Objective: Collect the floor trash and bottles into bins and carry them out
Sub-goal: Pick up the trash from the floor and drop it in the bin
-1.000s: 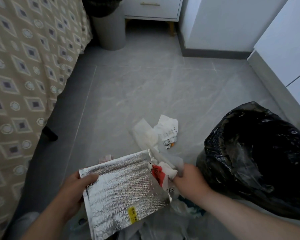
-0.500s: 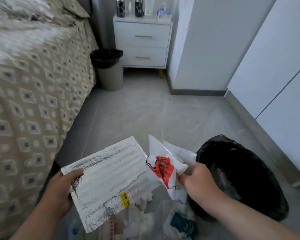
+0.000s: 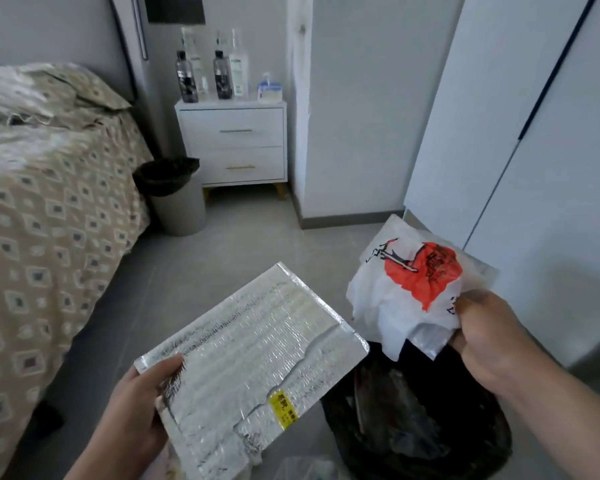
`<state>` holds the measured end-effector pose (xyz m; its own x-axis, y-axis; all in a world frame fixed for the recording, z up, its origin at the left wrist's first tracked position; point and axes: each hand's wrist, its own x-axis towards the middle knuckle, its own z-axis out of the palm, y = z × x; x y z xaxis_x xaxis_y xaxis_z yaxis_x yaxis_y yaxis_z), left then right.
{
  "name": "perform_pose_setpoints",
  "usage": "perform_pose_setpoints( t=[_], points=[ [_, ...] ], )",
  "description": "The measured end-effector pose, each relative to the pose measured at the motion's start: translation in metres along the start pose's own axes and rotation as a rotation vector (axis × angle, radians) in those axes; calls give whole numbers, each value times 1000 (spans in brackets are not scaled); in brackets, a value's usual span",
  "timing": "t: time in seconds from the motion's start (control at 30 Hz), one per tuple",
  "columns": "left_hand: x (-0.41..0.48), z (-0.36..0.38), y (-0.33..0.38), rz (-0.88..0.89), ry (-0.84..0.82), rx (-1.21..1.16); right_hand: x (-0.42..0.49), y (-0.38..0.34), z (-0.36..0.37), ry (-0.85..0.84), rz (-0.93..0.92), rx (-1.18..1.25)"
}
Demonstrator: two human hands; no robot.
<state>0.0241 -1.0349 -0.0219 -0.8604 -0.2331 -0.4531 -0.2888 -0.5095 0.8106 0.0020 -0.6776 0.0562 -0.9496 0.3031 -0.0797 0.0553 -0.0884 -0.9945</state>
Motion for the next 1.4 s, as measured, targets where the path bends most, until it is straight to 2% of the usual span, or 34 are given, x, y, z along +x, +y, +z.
perform_pose_setpoints(
  t=[0.13,0.27,0.33,0.5,0.57,0.67,0.73,0.8,0.93,1.07,1.17,1.33,1.4],
  points=[
    [-6,71,-31,-15,-30,118,22,-14,-55,159,-1,51],
    [-4,124,-57,17,-45,407,31,-20,-100,304,-40,135],
    [0,146,-67,111,-58,677,31,-17,-113,327,-35,155],
    [2,202,-91,486,-170,1246,31,0,-126,318,-7,145],
    [1,212,-103,512,-260,1383,30,5,-124,308,0,124],
    [-1,205,-114,496,-433,1432,30,13,-120,287,28,45],
    [-2,190,-114,570,-512,1405,27,17,-117,227,40,-43],
    [2,172,-115,666,-514,1329,23,19,-113,148,32,-172],
    [11,136,-126,630,-438,1182,10,27,-101,-8,-42,-370],
    [19,117,-139,620,-583,1217,6,54,-81,-128,-48,-574],
    [24,116,-146,616,-625,1312,8,81,-70,-172,-54,-789],
    [24,122,-149,647,-751,1277,2,124,-33,-542,-149,-1003],
    [27,119,-152,637,-747,1277,1,140,-20,-644,-100,-1161]
  ],
)
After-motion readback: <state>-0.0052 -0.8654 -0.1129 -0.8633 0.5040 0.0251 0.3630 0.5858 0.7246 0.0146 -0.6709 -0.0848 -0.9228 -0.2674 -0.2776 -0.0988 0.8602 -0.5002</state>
